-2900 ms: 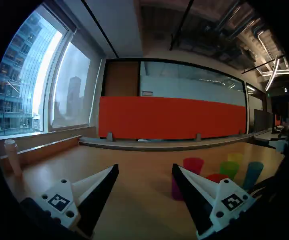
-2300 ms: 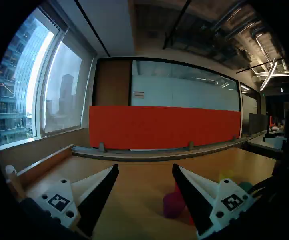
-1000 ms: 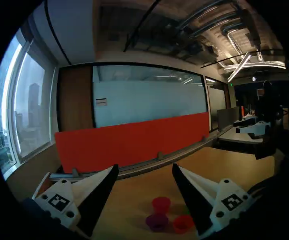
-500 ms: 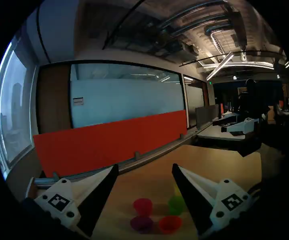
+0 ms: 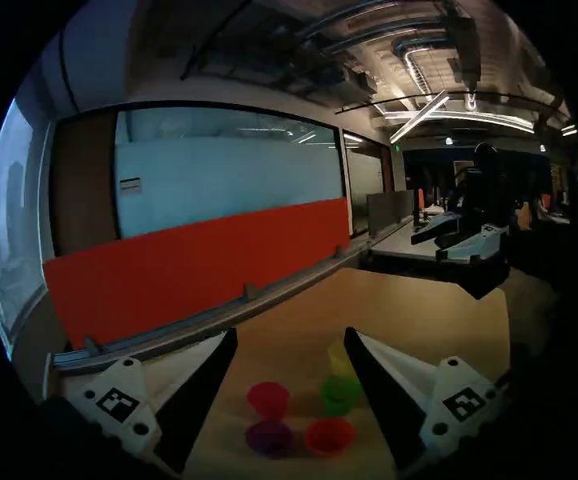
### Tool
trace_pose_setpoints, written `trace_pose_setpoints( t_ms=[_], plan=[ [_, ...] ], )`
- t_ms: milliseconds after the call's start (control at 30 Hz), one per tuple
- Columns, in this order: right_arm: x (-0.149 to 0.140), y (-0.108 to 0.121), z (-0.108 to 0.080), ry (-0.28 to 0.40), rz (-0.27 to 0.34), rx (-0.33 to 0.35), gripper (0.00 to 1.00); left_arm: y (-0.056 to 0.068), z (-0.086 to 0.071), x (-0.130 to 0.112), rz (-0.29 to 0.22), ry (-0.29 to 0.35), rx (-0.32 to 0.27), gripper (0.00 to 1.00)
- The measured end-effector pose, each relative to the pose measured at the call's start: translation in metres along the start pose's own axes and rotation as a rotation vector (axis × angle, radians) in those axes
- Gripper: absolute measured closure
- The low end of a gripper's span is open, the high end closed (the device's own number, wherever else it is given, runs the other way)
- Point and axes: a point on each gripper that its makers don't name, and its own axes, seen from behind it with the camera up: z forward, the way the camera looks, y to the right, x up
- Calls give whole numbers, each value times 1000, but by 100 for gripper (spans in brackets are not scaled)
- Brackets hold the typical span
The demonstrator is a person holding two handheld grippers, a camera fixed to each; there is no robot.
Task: Pour water
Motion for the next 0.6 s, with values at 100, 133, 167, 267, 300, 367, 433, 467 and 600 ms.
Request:
trace_pose_setpoints(
  t_ms=[100,133,167,267,300,367,433,467,600],
  plan=[
    [-7,-3,-1,-23,-4,15,0,5,2,-8,3,-19,-27,0],
    [-9,-4,-1,-29,-6,19,0,6,3,-10,5,-25,-35,0],
    [-11,-5,-1,-35,-8,22,0,7,3,-12,7,-30,-42,0],
    [-15,-7,-1,-49,-13,31,0,11,4,-18,11,-45,-61,0],
    [-16,-7,-1,-53,-14,33,0,12,5,-20,11,-50,-67,0],
    [-19,-8,-1,-63,-16,40,0,15,6,-24,11,-60,-82,0],
    [-24,-9,-1,-74,-18,46,0,18,7,-29,11,-69,-95,0],
    [-26,-9,-1,-81,-19,48,0,19,8,-31,10,-74,-100,0],
    [-41,-9,1,-113,-24,56,0,22,11,-41,9,-99,-121,0]
  ],
)
